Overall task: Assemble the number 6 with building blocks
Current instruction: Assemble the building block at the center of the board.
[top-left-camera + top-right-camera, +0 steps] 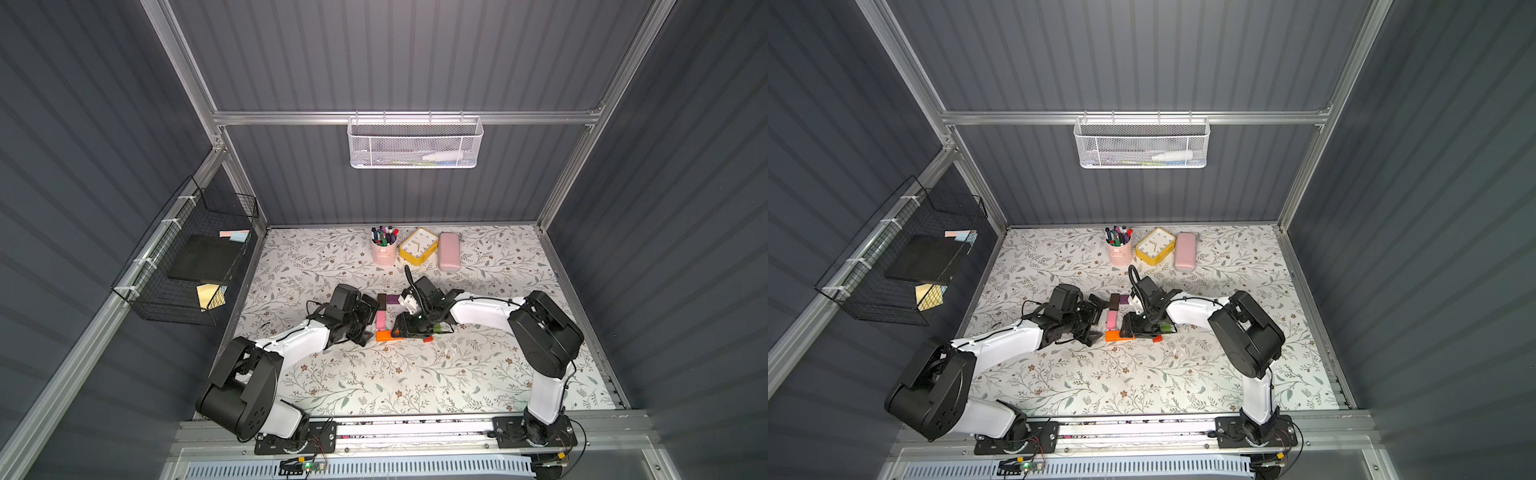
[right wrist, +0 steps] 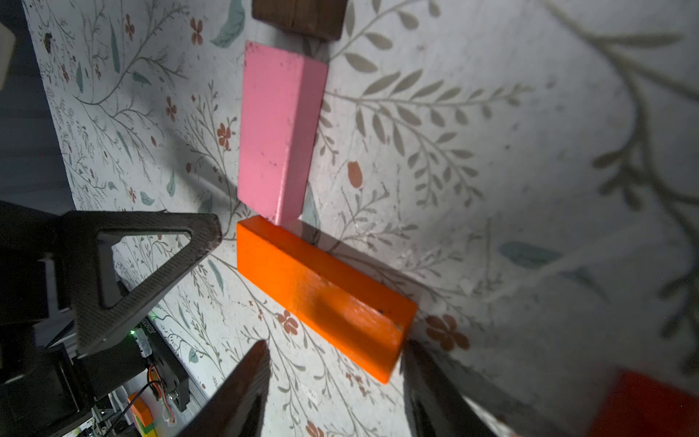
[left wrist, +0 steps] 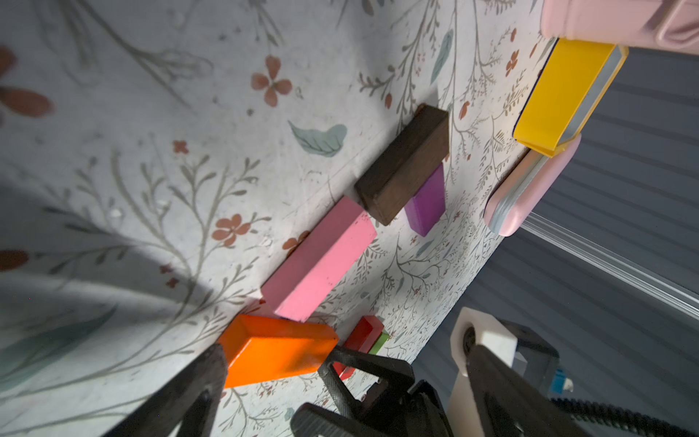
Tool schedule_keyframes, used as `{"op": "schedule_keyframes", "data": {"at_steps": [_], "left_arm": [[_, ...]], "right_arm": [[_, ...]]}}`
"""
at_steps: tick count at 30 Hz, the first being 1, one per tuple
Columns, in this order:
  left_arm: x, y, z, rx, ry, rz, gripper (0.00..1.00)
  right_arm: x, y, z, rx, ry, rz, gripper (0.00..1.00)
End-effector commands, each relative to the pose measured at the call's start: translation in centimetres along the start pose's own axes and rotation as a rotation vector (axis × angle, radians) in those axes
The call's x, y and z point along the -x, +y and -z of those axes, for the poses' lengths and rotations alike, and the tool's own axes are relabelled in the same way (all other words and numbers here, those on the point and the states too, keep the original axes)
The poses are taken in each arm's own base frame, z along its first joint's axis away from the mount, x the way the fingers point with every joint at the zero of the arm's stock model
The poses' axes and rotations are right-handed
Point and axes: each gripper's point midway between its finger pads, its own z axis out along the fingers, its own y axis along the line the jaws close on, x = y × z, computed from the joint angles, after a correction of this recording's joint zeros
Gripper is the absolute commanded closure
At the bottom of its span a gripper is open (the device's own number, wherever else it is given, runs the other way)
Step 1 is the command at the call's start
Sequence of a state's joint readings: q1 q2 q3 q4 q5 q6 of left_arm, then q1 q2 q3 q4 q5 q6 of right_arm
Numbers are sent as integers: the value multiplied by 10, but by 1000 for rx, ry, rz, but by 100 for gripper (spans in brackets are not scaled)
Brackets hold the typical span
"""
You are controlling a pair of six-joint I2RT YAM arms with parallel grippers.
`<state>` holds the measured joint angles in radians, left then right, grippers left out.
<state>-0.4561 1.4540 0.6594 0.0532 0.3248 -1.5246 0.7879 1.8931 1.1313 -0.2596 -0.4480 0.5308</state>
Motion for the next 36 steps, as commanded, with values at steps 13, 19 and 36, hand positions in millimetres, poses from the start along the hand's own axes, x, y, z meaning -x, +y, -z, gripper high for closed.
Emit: {"op": "schedule_keyframes", "data": {"at_steps": [13, 19, 36], "left_arm": [[5, -1, -12, 7, 5, -32, 1], [4, -3, -17, -1, 18, -25, 1], [5, -11, -21, -13, 24, -27, 1]], "right_arm": [[3, 6, 4, 9, -14, 7, 42], [2, 6, 3, 10, -9, 4, 42], [4, 8, 3, 17, -14, 7, 42]]}}
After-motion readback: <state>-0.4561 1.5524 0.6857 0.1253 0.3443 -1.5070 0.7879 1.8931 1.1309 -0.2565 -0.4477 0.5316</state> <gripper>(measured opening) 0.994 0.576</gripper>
